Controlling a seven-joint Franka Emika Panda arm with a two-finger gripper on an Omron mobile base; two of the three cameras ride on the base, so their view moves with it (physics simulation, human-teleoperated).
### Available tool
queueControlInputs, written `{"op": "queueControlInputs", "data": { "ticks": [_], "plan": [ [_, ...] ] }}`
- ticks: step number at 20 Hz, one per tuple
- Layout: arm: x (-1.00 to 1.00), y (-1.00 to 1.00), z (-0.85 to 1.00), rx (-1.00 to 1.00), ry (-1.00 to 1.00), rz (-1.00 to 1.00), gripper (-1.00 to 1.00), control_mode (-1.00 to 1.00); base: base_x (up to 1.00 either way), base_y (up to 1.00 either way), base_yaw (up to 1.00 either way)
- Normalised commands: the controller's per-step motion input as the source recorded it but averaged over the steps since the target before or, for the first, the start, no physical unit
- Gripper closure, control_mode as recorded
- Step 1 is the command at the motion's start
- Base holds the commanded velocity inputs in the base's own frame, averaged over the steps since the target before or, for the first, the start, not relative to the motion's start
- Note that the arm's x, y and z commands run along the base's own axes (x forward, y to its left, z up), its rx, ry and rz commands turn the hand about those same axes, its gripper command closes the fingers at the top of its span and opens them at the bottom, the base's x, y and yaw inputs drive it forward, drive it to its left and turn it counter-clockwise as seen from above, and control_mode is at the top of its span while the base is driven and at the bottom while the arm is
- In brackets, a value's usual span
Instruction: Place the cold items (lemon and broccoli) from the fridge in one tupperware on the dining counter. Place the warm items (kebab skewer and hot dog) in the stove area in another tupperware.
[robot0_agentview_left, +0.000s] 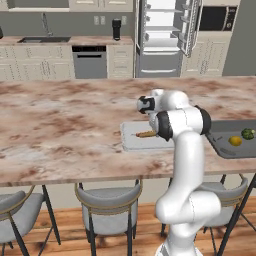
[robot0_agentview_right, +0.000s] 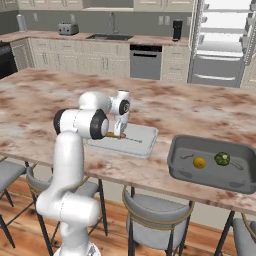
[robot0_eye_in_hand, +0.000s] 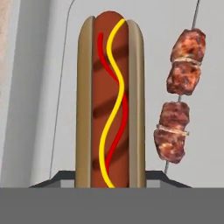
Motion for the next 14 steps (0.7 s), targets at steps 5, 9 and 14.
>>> {"op": "queueControlInputs", "data": {
  "ticks": [5, 9, 14],
  "plan": [
    [0.29, -0.06, -0.29, 0.02, 0.0, 0.0, 1.0, -1.0, 0.0, 0.0, 0.0],
    [0.15, 0.0, -0.27, 0.0, 0.0, 0.0, 1.0, -1.0, 0.0, 0.0, 0.0],
    [-0.02, 0.0, -0.19, 0.0, 0.0, 0.0, -1.0, -1.0, 0.0, 0.0, 0.0]
  ]
}}
